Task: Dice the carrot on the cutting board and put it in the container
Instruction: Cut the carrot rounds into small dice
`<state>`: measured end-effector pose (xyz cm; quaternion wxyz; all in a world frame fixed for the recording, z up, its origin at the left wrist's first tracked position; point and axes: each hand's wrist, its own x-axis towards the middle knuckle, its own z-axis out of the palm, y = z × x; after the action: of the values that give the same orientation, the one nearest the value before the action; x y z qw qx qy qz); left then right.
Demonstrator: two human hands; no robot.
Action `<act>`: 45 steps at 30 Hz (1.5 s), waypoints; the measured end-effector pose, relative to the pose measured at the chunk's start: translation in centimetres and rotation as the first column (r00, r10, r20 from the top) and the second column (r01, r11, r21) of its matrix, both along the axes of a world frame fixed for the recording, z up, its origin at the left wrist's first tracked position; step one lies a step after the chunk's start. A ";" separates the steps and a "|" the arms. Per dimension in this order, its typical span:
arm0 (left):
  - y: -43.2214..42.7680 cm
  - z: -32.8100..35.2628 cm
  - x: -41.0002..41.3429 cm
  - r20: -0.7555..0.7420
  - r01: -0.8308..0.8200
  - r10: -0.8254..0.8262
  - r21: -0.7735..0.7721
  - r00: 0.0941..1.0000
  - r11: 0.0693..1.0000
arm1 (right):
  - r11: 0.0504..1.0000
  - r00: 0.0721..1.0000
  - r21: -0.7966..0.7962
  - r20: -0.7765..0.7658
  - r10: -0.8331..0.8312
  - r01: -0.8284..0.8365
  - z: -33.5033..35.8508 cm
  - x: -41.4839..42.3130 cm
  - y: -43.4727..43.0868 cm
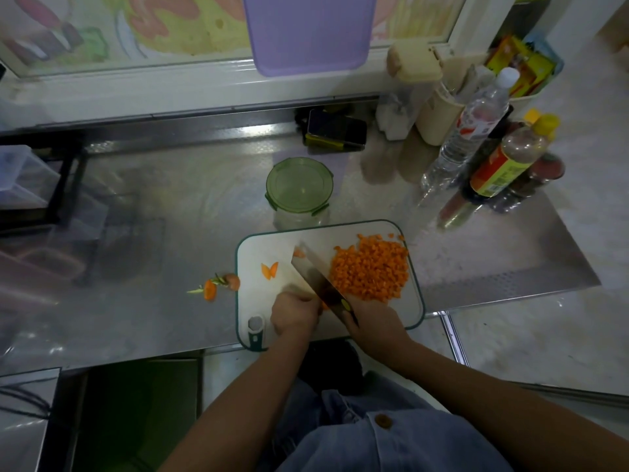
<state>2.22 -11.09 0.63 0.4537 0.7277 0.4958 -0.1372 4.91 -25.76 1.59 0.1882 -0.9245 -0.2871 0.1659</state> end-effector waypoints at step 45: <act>1.3 -0.8 0.6 -0.076 0.685 -0.811 0.585 0.579 0.434 | 0.932 0.938 0.162 -0.181 -0.296 0.325 -0.2 0.9 -1.2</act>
<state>2.78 -9.82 -0.15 0.1624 0.9787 0.0828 -0.0941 5.81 -26.95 1.43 0.3206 -0.9206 -0.1361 0.1766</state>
